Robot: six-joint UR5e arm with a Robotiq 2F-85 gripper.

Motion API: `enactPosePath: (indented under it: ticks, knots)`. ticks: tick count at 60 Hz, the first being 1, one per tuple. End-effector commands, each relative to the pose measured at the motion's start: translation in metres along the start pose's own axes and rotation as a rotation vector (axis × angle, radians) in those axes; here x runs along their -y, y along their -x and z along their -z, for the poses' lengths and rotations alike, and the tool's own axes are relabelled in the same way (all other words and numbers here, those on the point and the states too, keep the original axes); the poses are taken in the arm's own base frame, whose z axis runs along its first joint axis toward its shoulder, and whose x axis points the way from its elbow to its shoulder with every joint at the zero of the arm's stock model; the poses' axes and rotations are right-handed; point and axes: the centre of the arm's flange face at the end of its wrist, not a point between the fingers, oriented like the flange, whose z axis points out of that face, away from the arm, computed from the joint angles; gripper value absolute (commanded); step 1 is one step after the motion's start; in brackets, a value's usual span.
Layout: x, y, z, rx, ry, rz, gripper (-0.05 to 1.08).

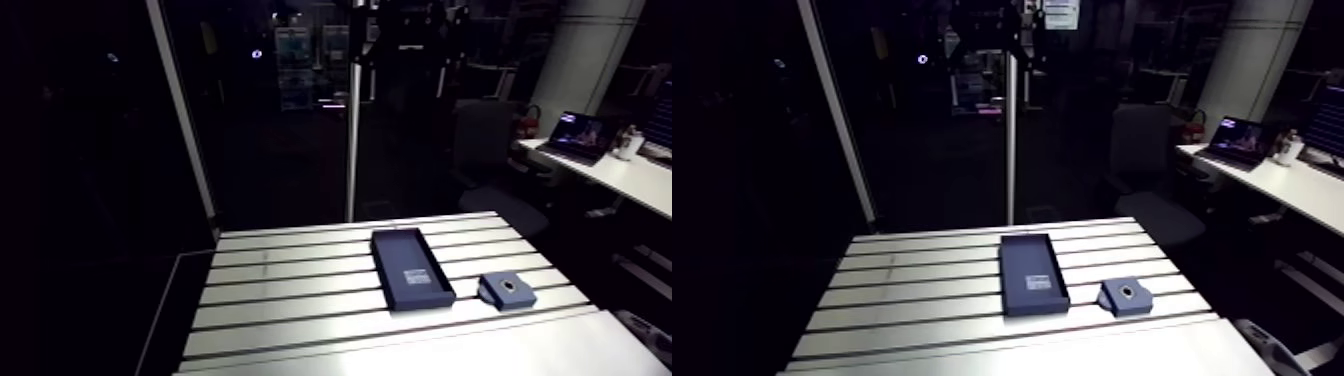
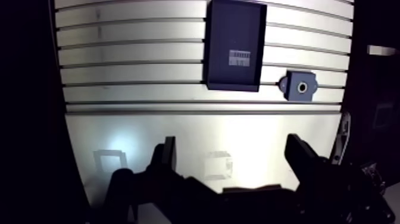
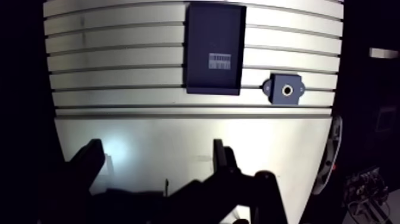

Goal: Pick up the bearing and press it into the housing until flush.

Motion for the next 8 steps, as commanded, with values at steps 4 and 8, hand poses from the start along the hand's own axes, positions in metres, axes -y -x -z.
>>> enactPosePath:
  ticks: [4,8]
  knots:
    - [0.0009,-0.0018,-0.0044,0.006,-0.004,0.001,0.01]
    - [0.001,-0.0023,-0.0058,0.008,-0.006,-0.001,0.01]
